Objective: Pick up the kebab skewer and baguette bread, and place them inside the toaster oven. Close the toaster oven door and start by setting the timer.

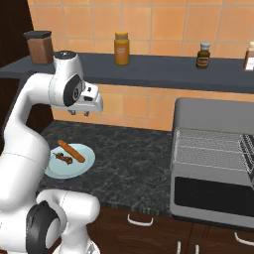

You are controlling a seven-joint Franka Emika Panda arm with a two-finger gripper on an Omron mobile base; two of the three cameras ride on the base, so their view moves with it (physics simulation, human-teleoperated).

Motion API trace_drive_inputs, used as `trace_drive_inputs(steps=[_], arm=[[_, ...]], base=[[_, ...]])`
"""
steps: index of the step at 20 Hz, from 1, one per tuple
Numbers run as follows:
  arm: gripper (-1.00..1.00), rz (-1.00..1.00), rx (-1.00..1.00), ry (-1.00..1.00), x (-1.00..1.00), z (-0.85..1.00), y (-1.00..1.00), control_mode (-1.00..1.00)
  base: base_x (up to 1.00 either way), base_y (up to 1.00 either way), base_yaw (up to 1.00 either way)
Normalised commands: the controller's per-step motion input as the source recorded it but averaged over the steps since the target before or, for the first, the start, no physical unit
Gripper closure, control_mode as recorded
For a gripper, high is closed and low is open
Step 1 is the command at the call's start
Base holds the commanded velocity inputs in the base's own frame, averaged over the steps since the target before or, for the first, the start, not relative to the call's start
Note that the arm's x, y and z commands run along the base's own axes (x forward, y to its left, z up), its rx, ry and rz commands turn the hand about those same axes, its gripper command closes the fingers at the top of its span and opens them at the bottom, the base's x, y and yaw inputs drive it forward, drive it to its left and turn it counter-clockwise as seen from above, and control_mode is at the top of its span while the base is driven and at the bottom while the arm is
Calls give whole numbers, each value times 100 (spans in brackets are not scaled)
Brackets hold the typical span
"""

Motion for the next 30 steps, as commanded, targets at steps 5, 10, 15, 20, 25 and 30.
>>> trace_drive_inputs(steps=[5,10,15,20,25,30], arm=[[-100,0,0,0,0,0,0,100],[-100,0,0,0,0,0,0,100],[-100,0,0,0,0,0,0,100],[-100,0,0,0,0,0,0,100],[-100,0,0,0,0,0,0,100],[-100,0,0,-1,-2,0,3,-100]], base=[[-33,-17,-1],[-11,-75,-4],[40,-18,0],[57,-18,0],[27,-20,0],[0,0,0]])
